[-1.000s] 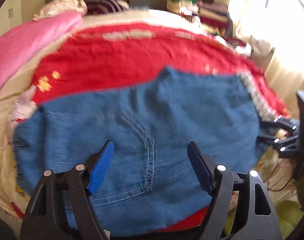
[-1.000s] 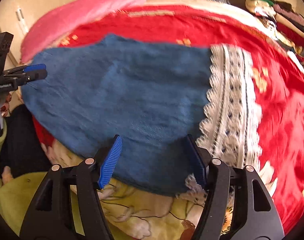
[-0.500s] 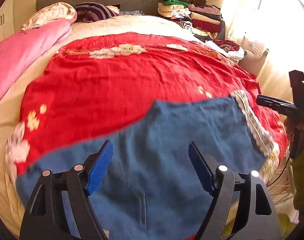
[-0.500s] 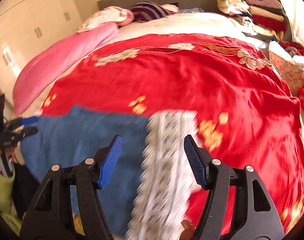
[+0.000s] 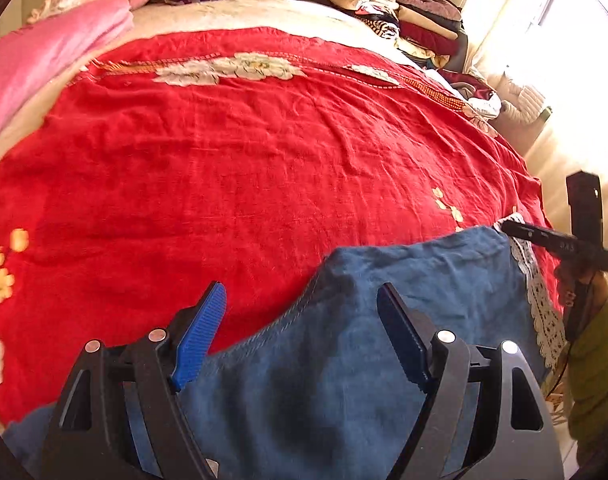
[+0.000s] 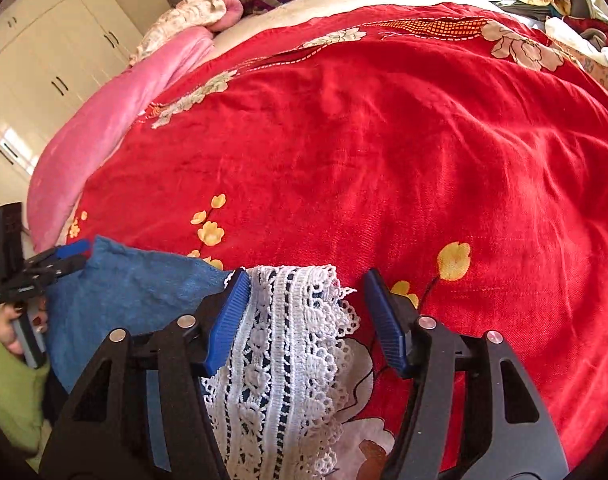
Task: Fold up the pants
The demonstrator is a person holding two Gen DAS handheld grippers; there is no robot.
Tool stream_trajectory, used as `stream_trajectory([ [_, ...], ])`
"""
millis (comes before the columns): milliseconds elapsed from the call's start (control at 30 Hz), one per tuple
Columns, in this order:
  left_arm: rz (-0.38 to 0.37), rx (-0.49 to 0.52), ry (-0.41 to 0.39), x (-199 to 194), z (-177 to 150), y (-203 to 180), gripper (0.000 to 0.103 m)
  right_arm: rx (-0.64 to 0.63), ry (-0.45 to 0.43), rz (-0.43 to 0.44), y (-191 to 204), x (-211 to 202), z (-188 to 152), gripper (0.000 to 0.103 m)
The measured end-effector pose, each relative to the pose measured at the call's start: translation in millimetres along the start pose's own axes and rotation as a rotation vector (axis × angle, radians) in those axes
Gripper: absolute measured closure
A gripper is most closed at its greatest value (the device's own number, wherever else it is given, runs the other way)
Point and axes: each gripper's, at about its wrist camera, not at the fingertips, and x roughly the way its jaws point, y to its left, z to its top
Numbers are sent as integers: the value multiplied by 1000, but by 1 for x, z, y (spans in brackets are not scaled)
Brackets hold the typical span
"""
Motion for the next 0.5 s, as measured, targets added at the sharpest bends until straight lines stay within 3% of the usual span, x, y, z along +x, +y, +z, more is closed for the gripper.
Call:
stream_trajectory([
  [100, -37, -35, 18, 16, 3, 3, 26, -13, -16, 13, 1, -1, -3, 61],
  [167, -58, -34, 19, 21, 2, -1, 33, -23, -15, 35, 3, -4, -6, 68],
  [200, -69, -28, 20, 22, 1, -5, 42, -31, -14, 48, 4, -4, -6, 74],
  [267, -102, -22, 28, 23, -1, -14, 87, -37, -20, 77, 7, -5, -7, 82],
  [367, -98, -6, 25, 21, -3, -21, 94, -65, -50, 88, 16, -12, -12, 87],
  [500, -90, -6, -37, 5, 6, -21, 96, -119, -137, 74, 26, -37, -7, 89],
])
